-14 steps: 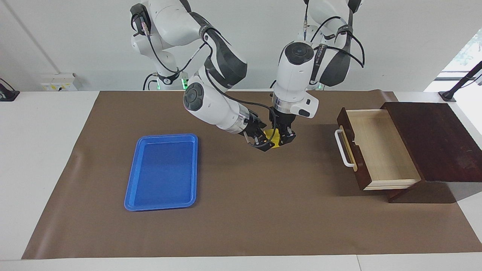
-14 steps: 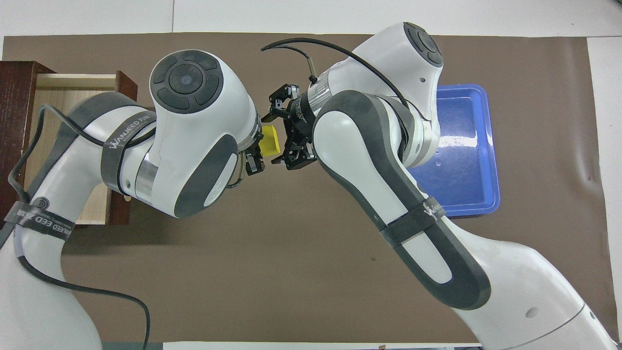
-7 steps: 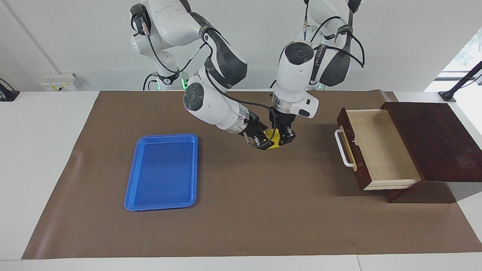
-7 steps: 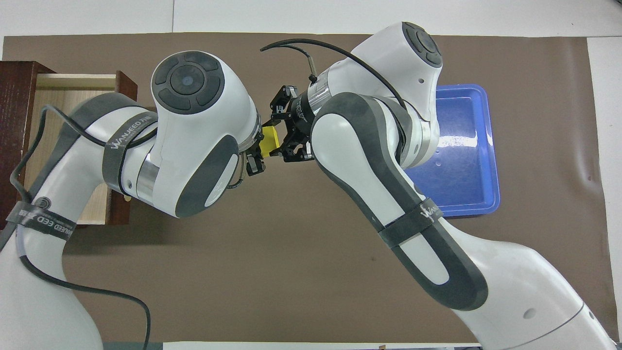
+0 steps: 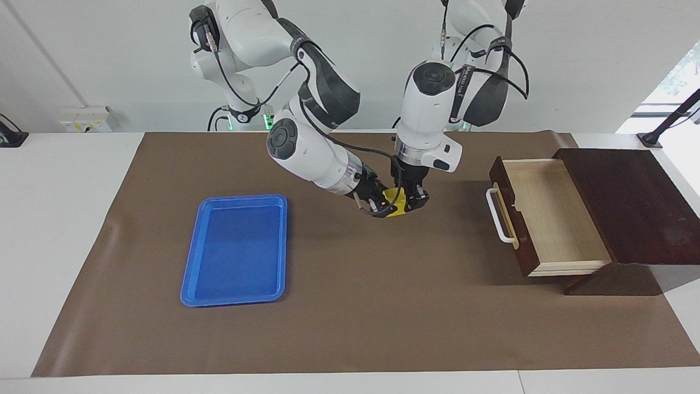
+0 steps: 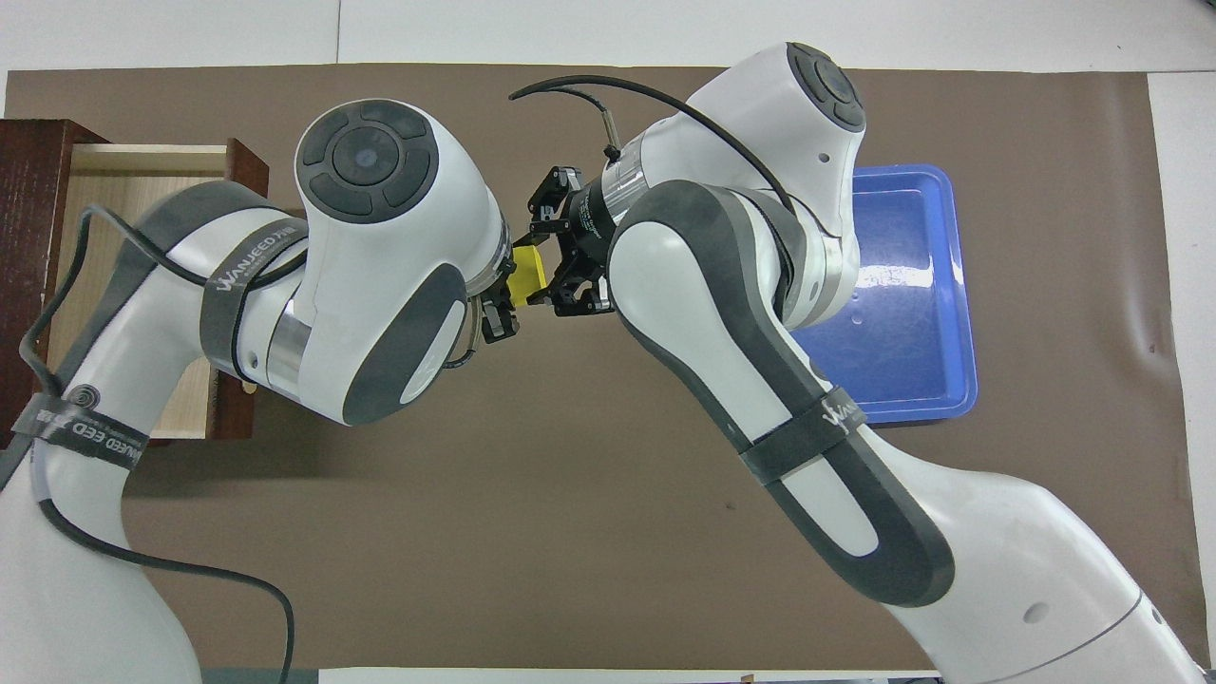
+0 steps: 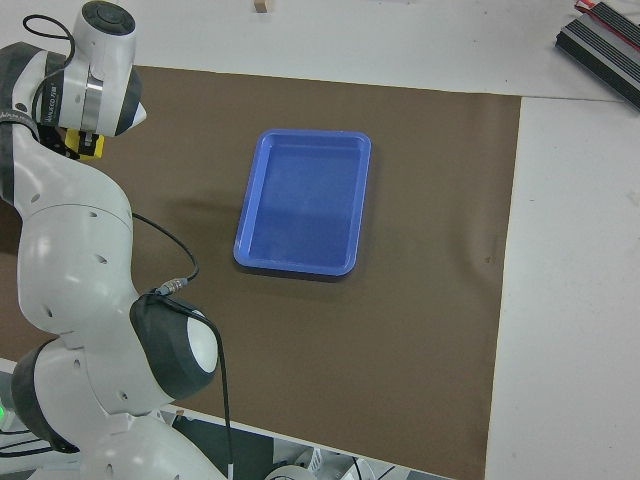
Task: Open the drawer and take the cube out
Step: 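Pull the cube away with the right gripper while the left releases, then carry the cube into the blue tray and open the right gripper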
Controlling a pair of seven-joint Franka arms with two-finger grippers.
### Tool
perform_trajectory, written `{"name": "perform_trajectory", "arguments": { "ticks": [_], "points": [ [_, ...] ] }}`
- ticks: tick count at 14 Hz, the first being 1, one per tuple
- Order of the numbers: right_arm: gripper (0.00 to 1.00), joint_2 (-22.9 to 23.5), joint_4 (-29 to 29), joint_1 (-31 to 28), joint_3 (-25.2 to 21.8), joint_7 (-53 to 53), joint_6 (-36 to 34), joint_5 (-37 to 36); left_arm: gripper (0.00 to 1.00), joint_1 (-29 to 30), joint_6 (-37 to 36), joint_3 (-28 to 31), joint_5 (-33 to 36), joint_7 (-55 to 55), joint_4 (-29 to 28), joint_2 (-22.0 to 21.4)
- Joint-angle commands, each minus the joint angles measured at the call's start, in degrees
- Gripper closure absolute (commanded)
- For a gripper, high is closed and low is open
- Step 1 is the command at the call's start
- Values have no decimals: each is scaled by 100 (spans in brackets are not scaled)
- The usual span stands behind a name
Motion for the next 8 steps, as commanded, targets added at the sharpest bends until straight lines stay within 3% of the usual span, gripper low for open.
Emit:
{"name": "perform_trajectory", "arguments": {
  "ticks": [1, 3, 8],
  "points": [
    [100, 63, 112, -72, -9, 95, -44, -37, 0, 43, -47, 58, 50, 228, -135, -138],
    [100, 45, 120, -247, -27, -1, -79, 6, 0, 349, -214, 58, 50, 570, -152, -165],
    [100, 1, -2, -1573, -18, -1160, -641, 323, 0, 1000, -530, 93, 85, 1581, -337, -244]
  ]
}}
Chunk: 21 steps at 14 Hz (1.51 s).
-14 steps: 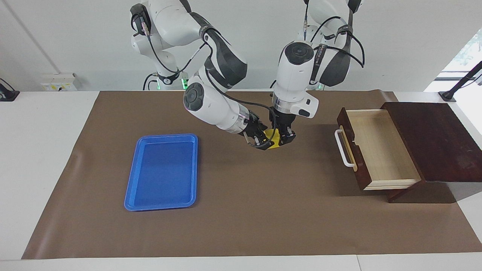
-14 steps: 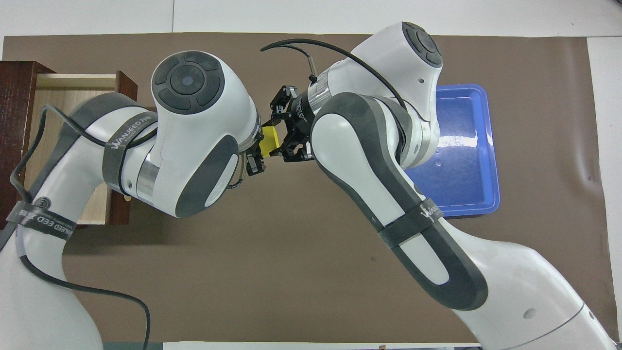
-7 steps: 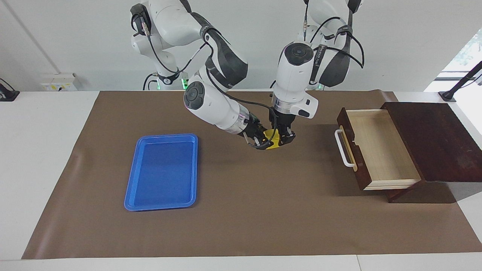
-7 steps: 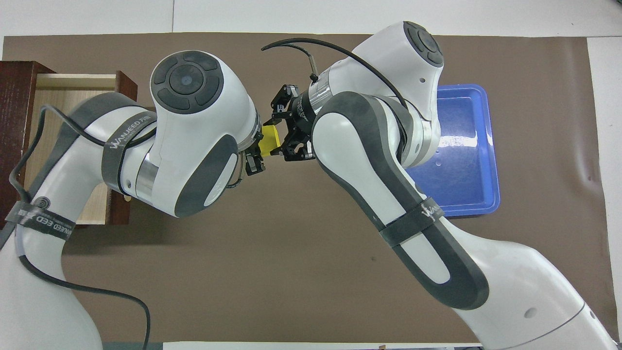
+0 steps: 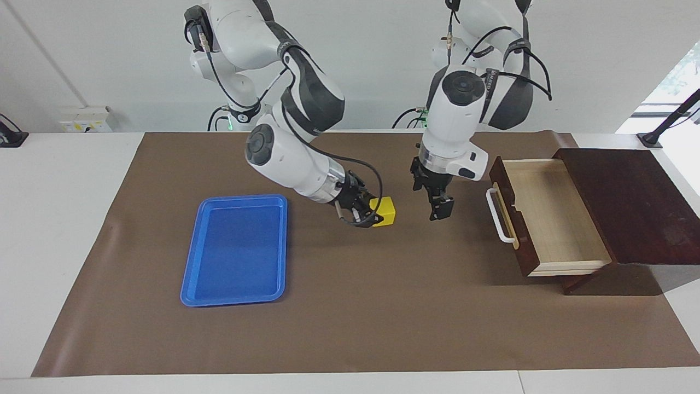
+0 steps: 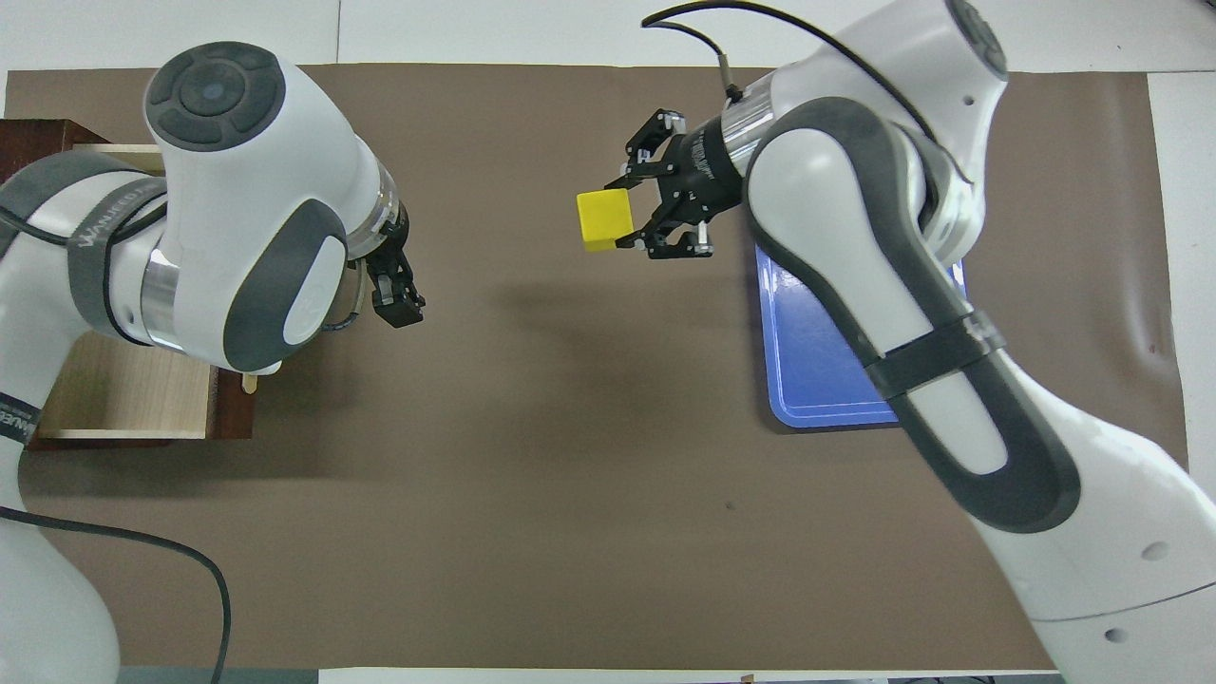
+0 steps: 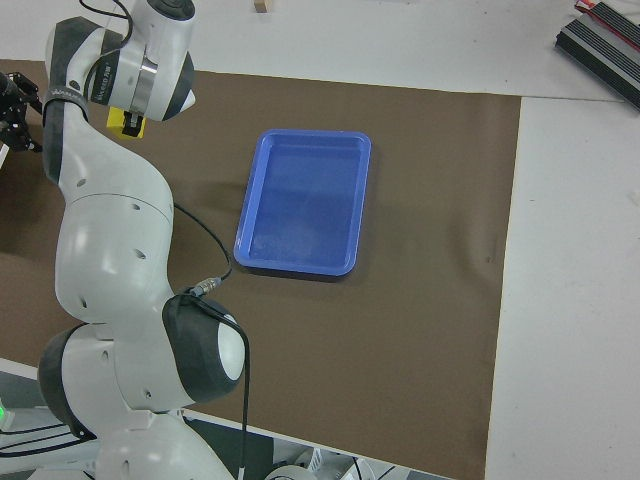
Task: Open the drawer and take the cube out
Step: 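Carry the cube into the blue tray and open the right gripper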
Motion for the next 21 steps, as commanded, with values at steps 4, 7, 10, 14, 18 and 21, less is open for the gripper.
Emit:
{"name": "perform_trajectory", "arguments": {
  "ticks": [4, 7, 10, 14, 18, 21],
  "points": [
    [100, -82, -576, -1410, 20, -928, -592, 79, 0, 760, -150, 23, 275, 1326, -417, -271],
    [100, -47, -796, -1876, -6, -1263, -567, -35, 0, 1070, 525, 22, 275, 2013, -1188, -543],
    [100, -3, -1269, -1983, -94, -1797, -77, -62, 0, 1201, 1045, 31, 293, 2338, -1744, -754],
    [100, 119, -1386, -2000, -77, -1913, 110, 26, 0, 1562, 1081, 40, 301, 3130, -1692, -719],
    [100, 383, -1385, -1947, -77, -2203, 260, 26, 0, 1912, 1081, 31, 548, 3271, -1709, -728],
    [100, 436, -1447, -1913, -77, -2379, 286, 35, 0, 2220, 1099, 40, 548, 3894, -1710, -728]
  ]
}}
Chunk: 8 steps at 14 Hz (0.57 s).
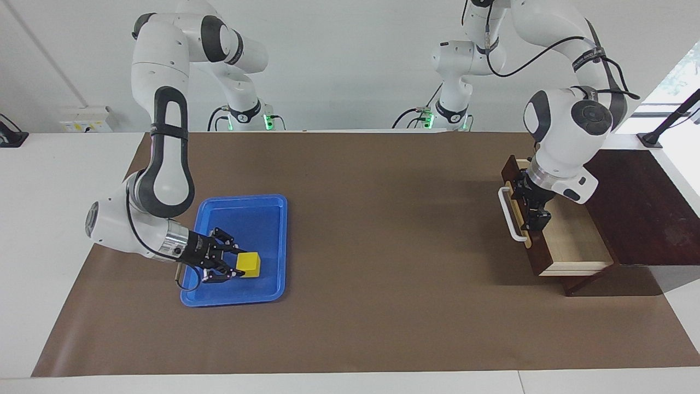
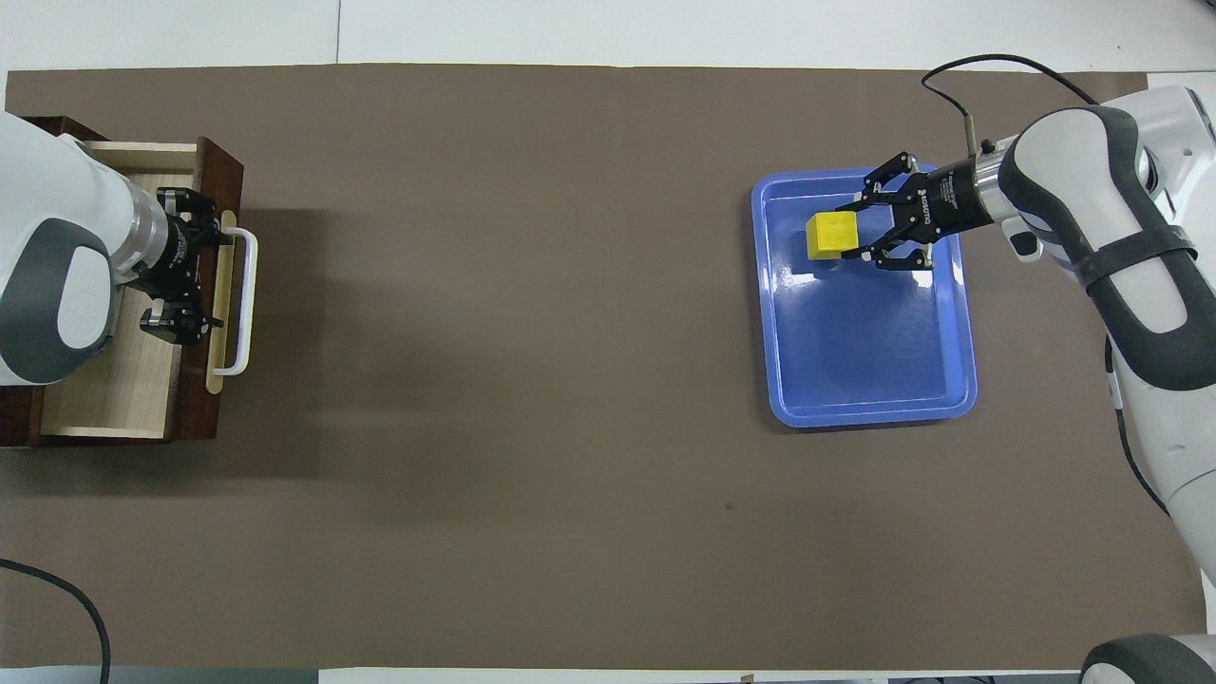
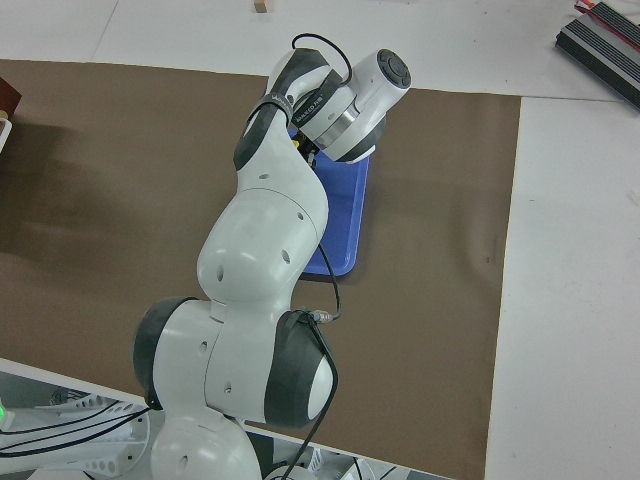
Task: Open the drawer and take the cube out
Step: 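Carry the cube into the blue tray and open the right gripper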
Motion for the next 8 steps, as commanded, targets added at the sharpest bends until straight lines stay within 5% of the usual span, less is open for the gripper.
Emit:
{"name": "perform_trajectory", "arguments": {
  "ticks": [1, 5, 7, 8],
  "points": [
    [100, 11, -93, 17, 32, -197, 112, 56, 0, 520, 167, 16, 237, 526, -191, -116],
    [100, 20, -190, 35, 32, -232, 209, 38, 0, 978, 272, 7, 229, 852, -226, -134],
    [25, 20, -286, 61, 32, -285, 270, 38, 0, 1127, 325, -2, 229, 966, -227, -134],
    [7, 11, -339, 61, 32, -381, 297, 47, 0, 1215, 377, -2, 229, 1010, -235, -134]
  ]
}}
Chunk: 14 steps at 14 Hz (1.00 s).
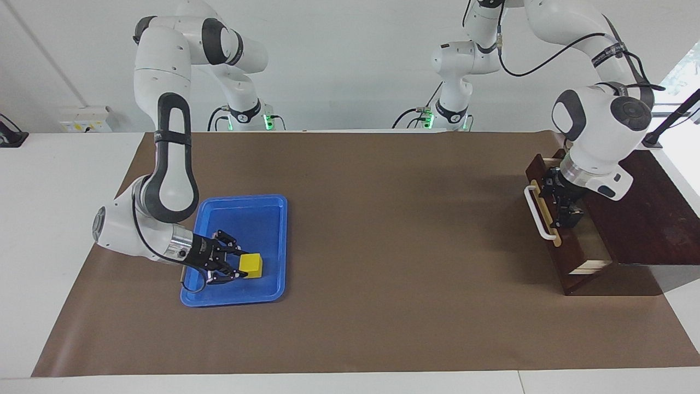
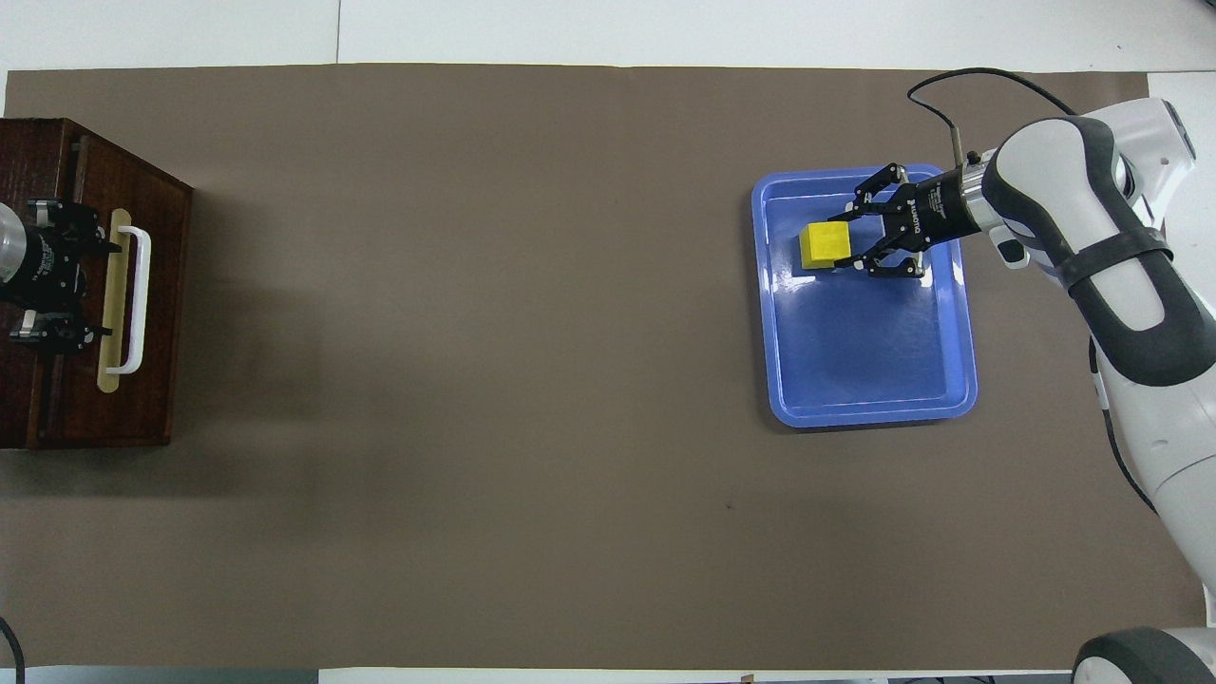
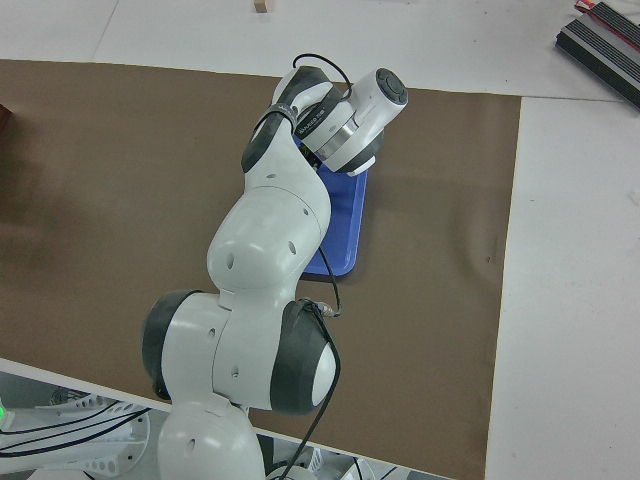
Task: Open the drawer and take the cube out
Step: 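Carry the cube into the blue tray and open the right gripper, then withdraw the right gripper while the left gripper pushes the drawer shut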
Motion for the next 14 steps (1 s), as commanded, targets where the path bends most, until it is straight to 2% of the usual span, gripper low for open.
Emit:
{"name": "perform_trajectory", "arguments": {
  "ticks": [1, 4, 7, 9, 11, 14],
  "points": [
    [0, -49, -210, 9, 23, -305, 186, 46, 0, 164, 195, -32, 133, 152, -199, -119],
    [0, -206, -175, 0, 23, -244, 72, 37, 0, 164, 178, -24, 133, 161, -199, -119],
    [0, -627, -139, -9, -4, -86, -366, -68, 0, 174, 56, -32, 133, 240, -103, -102],
    [0, -961, -139, -35, -74, -76, -701, -295, 0, -124, -505, -41, 168, 475, 238, -102],
    [0, -1374, -139, 8, -74, -85, -833, -795, 0, -178, -1077, -111, 124, 1238, 538, -163],
    [0, -2041, -131, 209, -21, -181, -1061, -1989, 0, -406, -1307, -164, -86, 1873, 486, -698]
  ]
}}
